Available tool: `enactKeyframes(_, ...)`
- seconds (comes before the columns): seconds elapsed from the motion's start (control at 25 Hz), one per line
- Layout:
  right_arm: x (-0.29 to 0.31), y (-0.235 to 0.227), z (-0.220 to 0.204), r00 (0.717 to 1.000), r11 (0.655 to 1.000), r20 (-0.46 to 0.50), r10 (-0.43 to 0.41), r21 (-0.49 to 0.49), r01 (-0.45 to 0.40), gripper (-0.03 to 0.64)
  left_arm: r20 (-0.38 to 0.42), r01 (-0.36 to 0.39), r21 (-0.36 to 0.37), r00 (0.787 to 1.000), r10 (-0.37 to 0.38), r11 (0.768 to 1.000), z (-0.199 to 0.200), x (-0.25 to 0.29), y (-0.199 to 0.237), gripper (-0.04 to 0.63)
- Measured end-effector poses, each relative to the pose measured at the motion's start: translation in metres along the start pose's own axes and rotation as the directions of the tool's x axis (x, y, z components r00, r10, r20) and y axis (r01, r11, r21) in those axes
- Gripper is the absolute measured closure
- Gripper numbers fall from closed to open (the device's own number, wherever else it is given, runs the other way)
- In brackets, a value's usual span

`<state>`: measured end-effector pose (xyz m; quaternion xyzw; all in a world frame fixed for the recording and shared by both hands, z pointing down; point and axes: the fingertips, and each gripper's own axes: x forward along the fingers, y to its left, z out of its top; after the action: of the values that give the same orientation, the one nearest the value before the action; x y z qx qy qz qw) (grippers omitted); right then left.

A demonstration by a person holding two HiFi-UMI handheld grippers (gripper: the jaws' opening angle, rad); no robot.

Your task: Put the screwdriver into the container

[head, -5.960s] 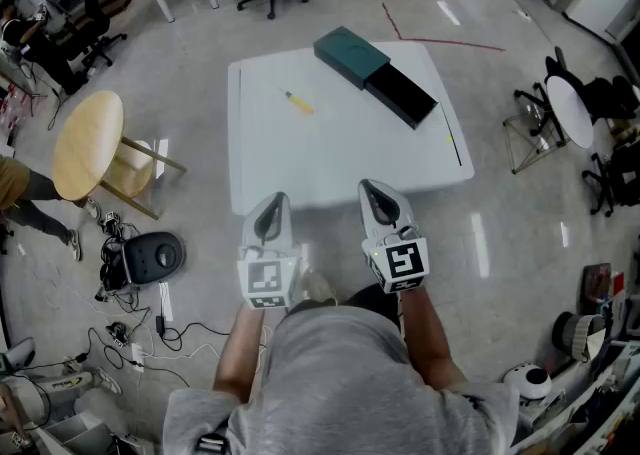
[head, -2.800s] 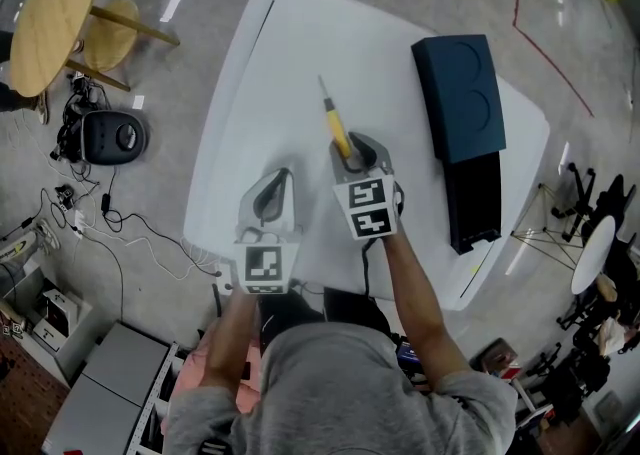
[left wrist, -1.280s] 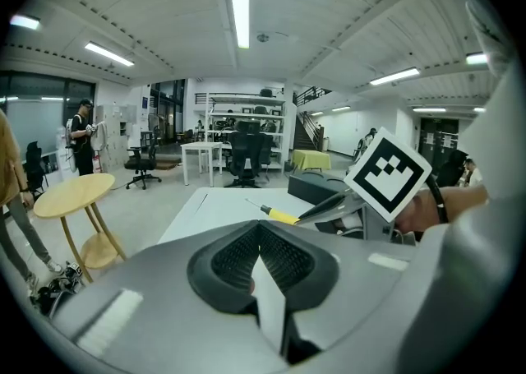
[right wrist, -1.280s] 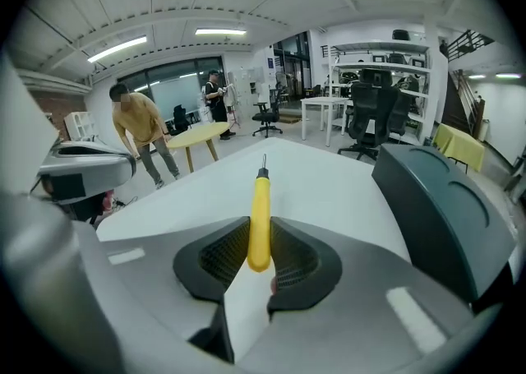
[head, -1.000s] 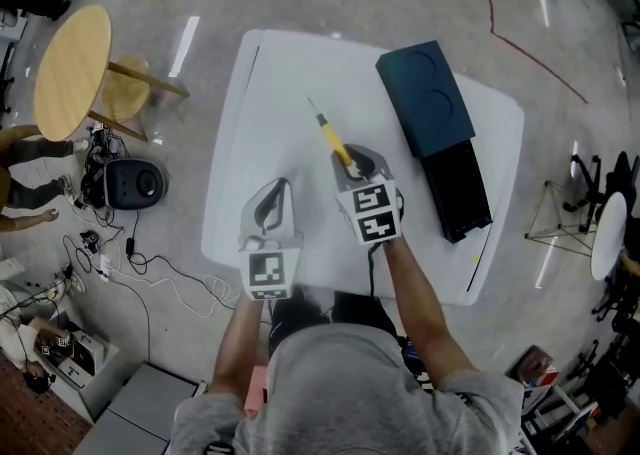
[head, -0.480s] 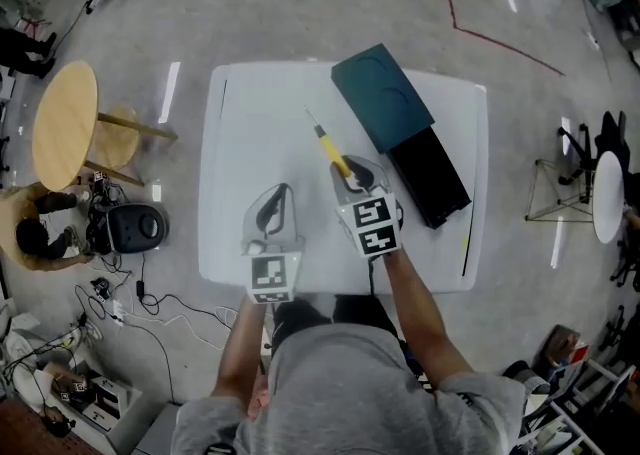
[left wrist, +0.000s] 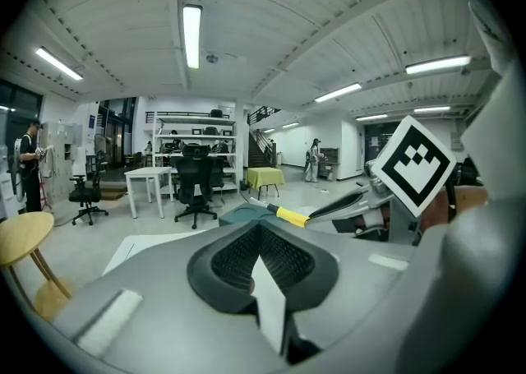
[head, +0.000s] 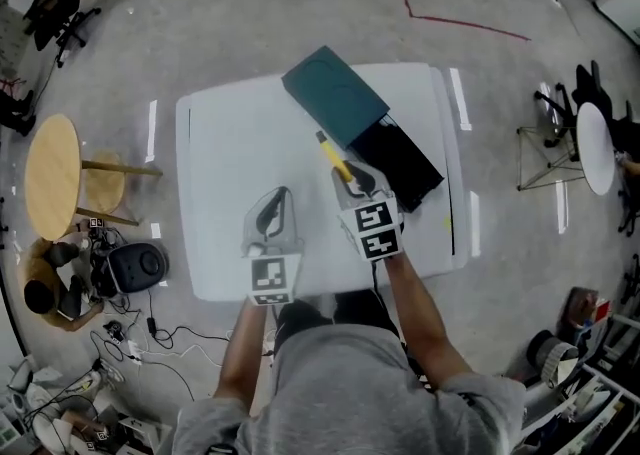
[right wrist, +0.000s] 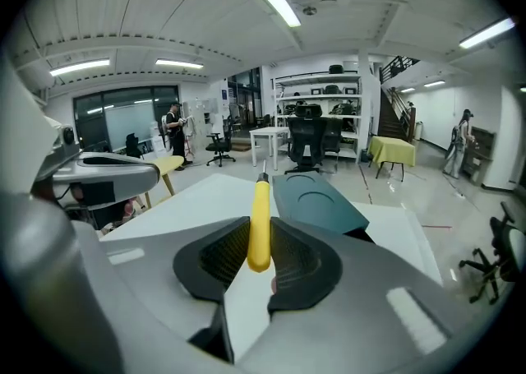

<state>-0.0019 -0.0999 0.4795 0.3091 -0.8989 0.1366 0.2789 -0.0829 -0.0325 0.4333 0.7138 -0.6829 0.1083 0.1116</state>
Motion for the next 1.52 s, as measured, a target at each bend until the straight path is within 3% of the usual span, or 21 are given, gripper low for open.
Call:
enactKeyframes(0.8, -0.049, -0.089, -0.051, 0.982, 0.978, -0.055, -0.183, 0.088, 0.187, 0.538, -0.022, 0.184, 0.027, 0.983, -0.183, 0.983, -0.003, 0.047, -0.075, 0.583)
enactKeyframes(1.52, -0.025, -0.123, -0.097, 0.973, 0.973, -0.163, -0.164, 0.136, 0.187, 0.538, -0.090, 0.227, 0.004, 0.970, -0.226, 0.974, -0.030, 0.088, -0.094, 0.583)
